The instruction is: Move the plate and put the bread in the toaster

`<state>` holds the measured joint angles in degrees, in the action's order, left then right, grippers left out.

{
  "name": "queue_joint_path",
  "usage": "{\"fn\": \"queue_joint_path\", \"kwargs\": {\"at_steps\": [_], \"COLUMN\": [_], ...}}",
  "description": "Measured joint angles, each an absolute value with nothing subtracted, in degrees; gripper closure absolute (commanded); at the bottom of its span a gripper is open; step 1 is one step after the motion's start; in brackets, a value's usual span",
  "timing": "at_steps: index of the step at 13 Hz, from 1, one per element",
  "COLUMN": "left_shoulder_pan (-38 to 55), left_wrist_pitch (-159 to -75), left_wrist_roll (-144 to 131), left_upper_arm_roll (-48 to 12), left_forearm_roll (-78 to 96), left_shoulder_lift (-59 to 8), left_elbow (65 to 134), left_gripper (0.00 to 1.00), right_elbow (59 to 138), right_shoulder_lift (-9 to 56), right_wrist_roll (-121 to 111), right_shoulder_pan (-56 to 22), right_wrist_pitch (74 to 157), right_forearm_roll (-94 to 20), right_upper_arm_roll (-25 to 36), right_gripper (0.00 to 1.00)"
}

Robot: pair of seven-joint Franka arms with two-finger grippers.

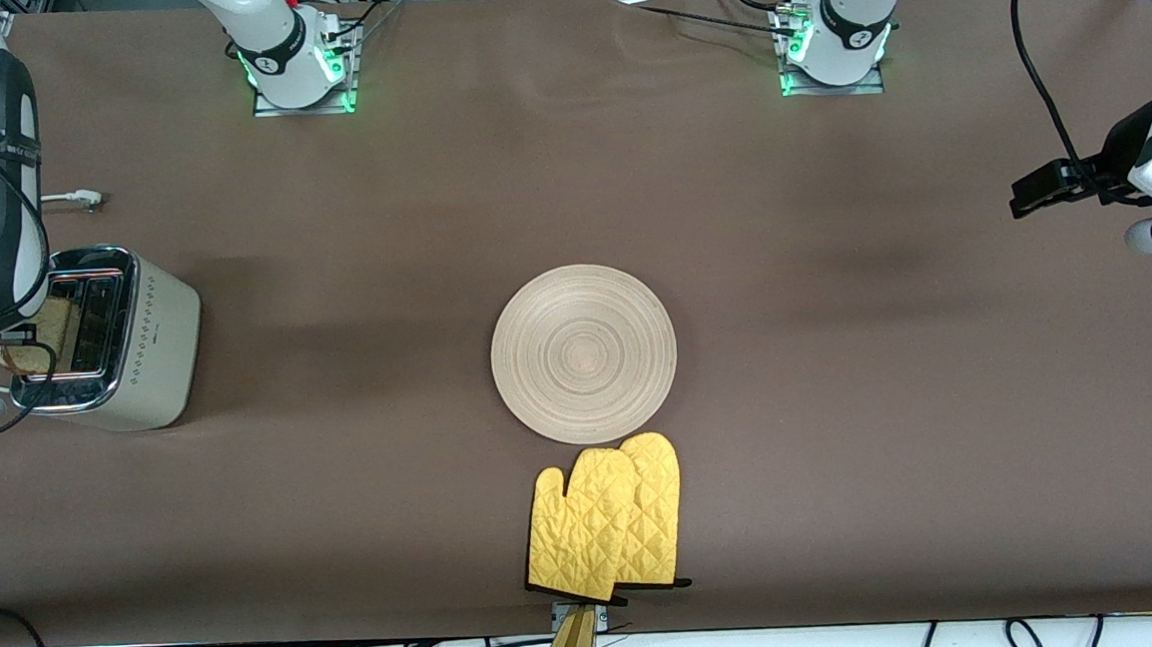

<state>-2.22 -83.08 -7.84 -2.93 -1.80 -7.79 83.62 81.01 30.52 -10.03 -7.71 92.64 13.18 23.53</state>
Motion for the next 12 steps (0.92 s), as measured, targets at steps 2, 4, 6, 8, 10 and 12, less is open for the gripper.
{"fn": "queue_joint_path", "kwargs": {"at_steps": [2, 4, 6, 8, 10, 12], "left_shoulder_pan": [-2.2, -2.2, -2.2, -2.2, -2.2, -2.2], "left_wrist_pitch": [-83.1, -83.1, -83.1, -83.1, -83.1, -83.1], "left_wrist_roll": [-7.8, -7.8, -7.8, -7.8, -7.8, -7.8], "left_upper_arm_roll": [-2.9, -2.9, -2.9, -3.0, -3.0, -3.0], "left_forearm_roll": [-1.8, -1.8, -1.8, -1.8, -1.8, -1.8], "left_shoulder_lift": [-7.8, -7.8, -8.0, -8.4, -8.9, -8.9], "left_elbow": [83.7, 83.7, 83.8, 83.9, 83.9, 83.9], "left_gripper": [0.00, 0.00, 0.00, 0.00, 0.00, 0.00], "right_elbow": [81.0, 81.1, 81.1, 80.9, 80.2, 79.9], "right_shoulder_lift": [30.8, 31.2, 31.5, 31.4, 30.2, 27.7], "right_wrist_roll": [-9.9, -9.9, -10.0, -11.4, -12.4, -12.6], "right_shoulder_pan": [-7.6, -7.5, -7.4, -7.4, -7.4, -7.4], "right_wrist_pitch": [92.8, 93.3, 93.7, 94.4, 94.6, 93.4], "right_forearm_roll": [11.7, 10.1, 9.8, 9.4, 9.3, 8.6], "right_upper_arm_roll": [23.6, 23.6, 23.8, 24.0, 24.1, 24.2], "right_gripper": [0.21, 0.00, 0.00, 0.00, 0.00, 0.00]}}
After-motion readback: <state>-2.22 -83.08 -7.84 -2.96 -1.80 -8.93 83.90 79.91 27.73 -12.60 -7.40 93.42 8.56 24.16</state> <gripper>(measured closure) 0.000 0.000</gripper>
